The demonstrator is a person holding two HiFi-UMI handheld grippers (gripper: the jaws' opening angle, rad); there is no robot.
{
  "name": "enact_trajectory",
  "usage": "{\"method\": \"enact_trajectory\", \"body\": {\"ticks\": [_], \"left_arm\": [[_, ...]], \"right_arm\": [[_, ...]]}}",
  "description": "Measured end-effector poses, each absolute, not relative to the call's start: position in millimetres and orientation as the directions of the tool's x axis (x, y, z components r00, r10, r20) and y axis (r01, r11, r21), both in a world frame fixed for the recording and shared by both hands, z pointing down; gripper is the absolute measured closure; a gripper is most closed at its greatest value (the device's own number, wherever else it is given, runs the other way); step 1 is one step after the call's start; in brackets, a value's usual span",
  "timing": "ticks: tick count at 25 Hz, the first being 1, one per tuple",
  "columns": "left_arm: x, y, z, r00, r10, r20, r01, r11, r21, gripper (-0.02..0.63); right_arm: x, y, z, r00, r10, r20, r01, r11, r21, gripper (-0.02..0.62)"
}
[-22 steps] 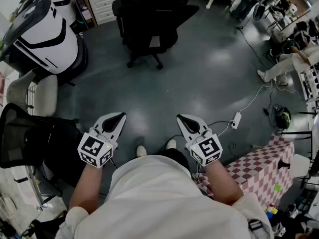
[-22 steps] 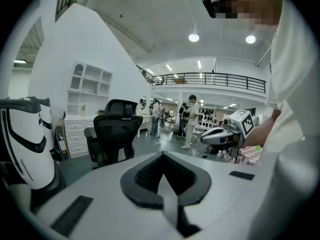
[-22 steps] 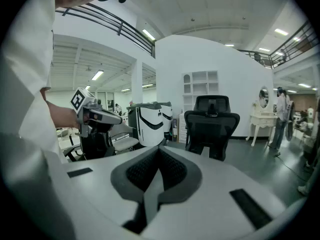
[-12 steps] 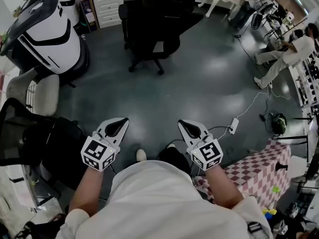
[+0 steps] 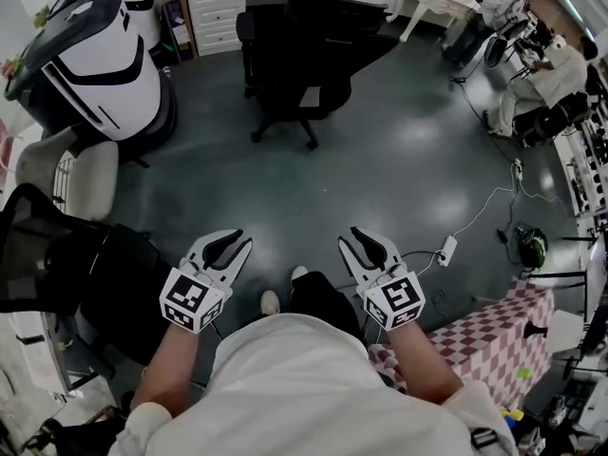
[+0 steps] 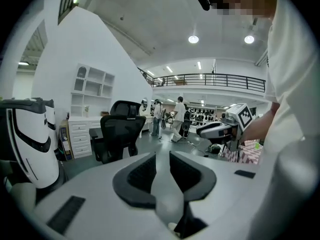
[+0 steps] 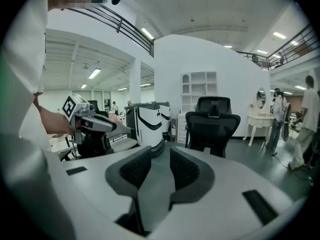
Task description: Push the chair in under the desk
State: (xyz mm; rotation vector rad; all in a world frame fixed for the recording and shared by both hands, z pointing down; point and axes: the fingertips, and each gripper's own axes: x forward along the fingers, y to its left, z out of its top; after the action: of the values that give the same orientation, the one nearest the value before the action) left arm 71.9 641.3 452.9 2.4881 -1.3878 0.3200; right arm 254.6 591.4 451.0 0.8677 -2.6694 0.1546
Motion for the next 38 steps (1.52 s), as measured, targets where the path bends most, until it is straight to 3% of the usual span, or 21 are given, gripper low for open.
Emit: {"method": "enact_trajectory", "body": {"ticks": [10, 22, 38], "left_arm": [[65, 566, 458, 0.485, -0.807, 0.338, -0.873, -0.468, 0.134, 0.464], [58, 424, 440, 0.429, -0.827, 0.364, -0.896, -0.439, 0.058, 0.454], [8, 329, 445, 0.441, -0.826, 0.352, -0.89, -0.454, 0.051, 0.449]], "right_arm": [[248, 512, 462, -0.774, -0.539, 0.332, -0.575, 0.818, -0.009, 0.482], [240, 361, 464, -0.798, -0.529, 0.289, -0.56, 0.828, -0.031, 0.471], [206, 261, 472, -0.756, -0.579, 0.305, -0.617, 0.786, -0.039, 0.46]]}}
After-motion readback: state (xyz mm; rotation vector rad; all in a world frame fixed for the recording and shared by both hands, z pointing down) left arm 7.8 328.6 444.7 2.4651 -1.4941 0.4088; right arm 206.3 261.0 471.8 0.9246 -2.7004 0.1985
